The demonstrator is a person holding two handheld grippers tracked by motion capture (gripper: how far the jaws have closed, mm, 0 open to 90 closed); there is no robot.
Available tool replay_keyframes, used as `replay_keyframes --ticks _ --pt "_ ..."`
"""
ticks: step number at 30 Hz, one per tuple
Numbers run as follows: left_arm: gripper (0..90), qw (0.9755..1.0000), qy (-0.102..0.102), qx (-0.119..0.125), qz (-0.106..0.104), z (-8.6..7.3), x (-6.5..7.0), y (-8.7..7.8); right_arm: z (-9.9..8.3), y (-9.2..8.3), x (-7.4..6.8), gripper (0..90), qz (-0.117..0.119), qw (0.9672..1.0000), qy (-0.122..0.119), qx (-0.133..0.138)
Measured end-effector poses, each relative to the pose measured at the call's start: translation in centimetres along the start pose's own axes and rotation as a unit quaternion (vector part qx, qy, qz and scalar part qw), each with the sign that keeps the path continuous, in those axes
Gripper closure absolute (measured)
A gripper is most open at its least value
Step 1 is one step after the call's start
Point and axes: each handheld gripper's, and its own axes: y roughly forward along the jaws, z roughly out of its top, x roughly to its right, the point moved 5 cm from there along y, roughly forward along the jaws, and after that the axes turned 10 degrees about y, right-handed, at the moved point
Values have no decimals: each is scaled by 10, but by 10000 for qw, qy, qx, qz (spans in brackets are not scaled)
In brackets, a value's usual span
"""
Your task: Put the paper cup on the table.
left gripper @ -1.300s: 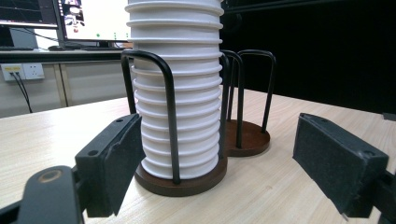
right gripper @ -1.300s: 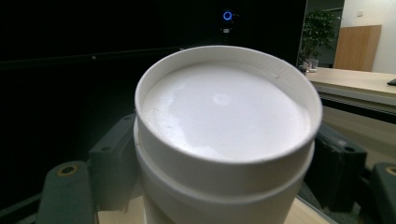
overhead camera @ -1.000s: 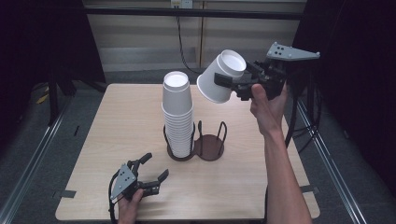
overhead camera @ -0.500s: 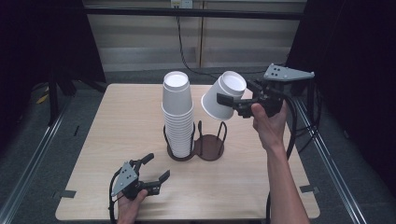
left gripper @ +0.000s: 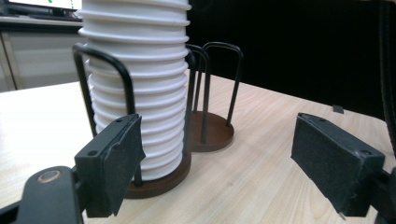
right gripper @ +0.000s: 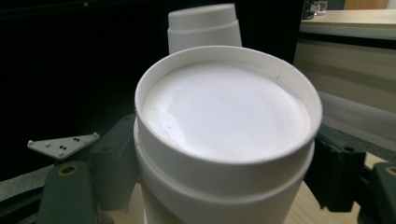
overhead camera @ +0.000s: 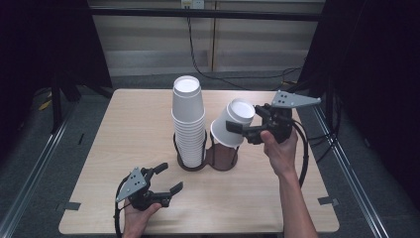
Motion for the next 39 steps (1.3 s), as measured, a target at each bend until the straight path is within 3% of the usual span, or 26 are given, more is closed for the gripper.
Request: replay_keyframes --ticks 7,17,23,30,39 --pt "166 9999 115 -35 -120 9 7 4 -21 9 -9 222 144 9998 6 -102" --pt "166 9994 47 135 -316 18 15 5 -46 15 -20 225 308 9992 43 -251" --pt "166 9986 267 103 -436 28 21 11 -60 15 -28 225 382 9988 74 -293" --pt "158 9974 274 85 -667 26 27 15 -83 23 -30 225 502 9978 240 -353" --pt "158 9971 302 82 -697 29 29 14 -98 26 -30 225 580 9971 359 -329"
